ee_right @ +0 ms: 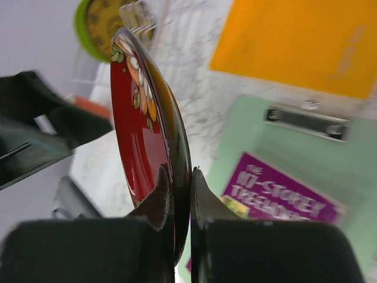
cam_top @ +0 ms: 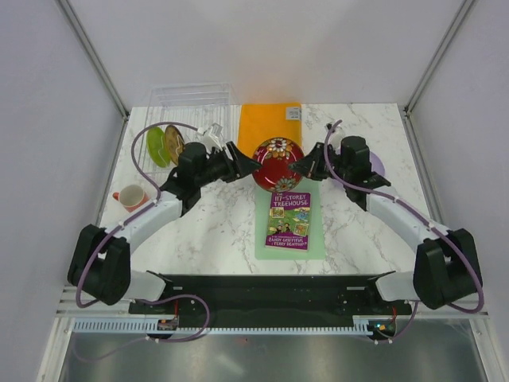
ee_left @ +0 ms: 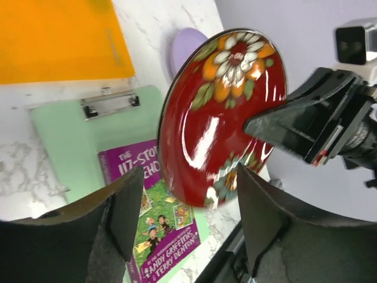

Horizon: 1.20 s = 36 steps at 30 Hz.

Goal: Unload the plates from the dish rack

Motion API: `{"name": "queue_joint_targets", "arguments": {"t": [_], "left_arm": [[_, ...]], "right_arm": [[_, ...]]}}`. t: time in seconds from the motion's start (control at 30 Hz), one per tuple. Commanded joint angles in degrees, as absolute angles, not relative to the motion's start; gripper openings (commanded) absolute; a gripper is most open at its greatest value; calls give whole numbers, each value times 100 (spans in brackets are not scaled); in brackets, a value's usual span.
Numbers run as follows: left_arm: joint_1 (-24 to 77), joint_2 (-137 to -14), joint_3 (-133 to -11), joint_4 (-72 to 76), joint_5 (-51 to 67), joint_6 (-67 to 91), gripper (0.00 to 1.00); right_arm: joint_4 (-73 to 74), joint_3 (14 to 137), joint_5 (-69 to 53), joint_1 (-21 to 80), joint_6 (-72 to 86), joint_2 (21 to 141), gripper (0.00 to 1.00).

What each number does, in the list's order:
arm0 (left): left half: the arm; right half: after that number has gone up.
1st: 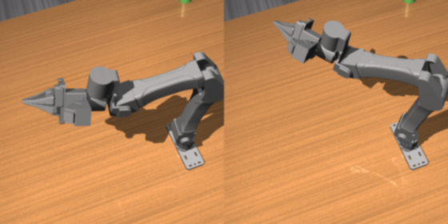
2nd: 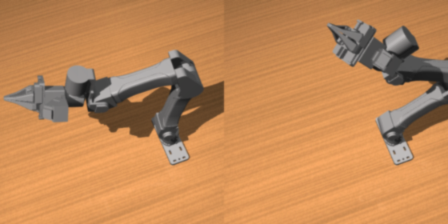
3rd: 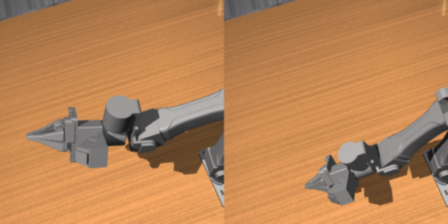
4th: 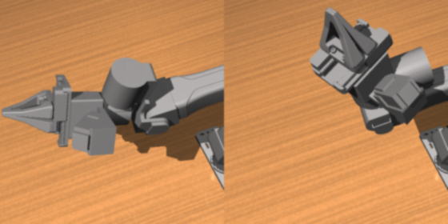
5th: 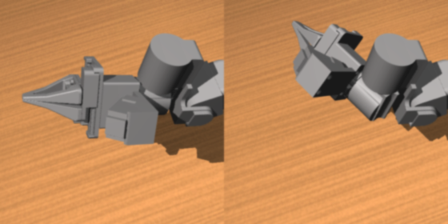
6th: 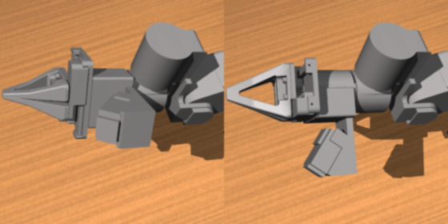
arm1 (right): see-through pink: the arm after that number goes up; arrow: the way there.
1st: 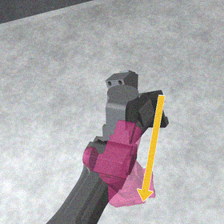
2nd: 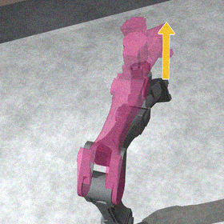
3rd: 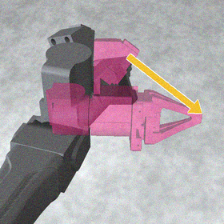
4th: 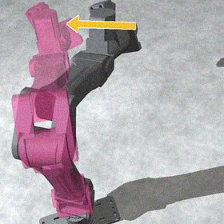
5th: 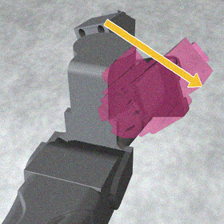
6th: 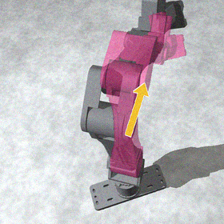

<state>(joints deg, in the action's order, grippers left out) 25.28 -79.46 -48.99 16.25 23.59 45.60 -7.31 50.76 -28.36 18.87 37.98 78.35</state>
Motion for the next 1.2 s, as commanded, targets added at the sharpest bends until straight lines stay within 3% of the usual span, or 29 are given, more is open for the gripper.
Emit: {"name": "queue_joint_targets", "arguments": {"t": [0.0,0.1,0.13,0.4,0.9,1.0,1.03,1.1,1.13,1.17], "left_arm": [[2540,-7112,-5115,635,963,3412,75],[2531,-6769,-5089,168,179,2936,84],[2531,-6507,-5011,106,45,2866,95],[2540,-5099,-4483,-156,-1054,2215,99],[2549,-4597,-4078,-519,-1687,2039,100],[2540,-4597,-4061,-527,-1687,2057,99],[2540,-4597,-4061,-527,-1687,2057,99],[2540,-4588,-4061,-536,-1714,2039,99],[2540,-4579,-4061,-536,-1723,2048,99],[2540,-4597,-4061,-545,-1714,2048,99]], "right_arm": [[562,5616,-801,1425,2725,7093,0],[738,5555,-606,444,2751,6996,0],[790,5546,-580,231,2768,7022,0],[1029,5686,-1133,-1255,2979,8120,0],[-456,5511,-2715,-1977,3506,9676,3],[-641,5493,-2970,-1995,3630,9922,11],[-685,5493,-3023,-1986,3647,9975,22],[-712,5502,-3155,-1986,3656,10080,31],[-721,5493,-3173,-1986,3656,10090,44],[-721,5493,-3173,-1986,3648,10099,48]]}}
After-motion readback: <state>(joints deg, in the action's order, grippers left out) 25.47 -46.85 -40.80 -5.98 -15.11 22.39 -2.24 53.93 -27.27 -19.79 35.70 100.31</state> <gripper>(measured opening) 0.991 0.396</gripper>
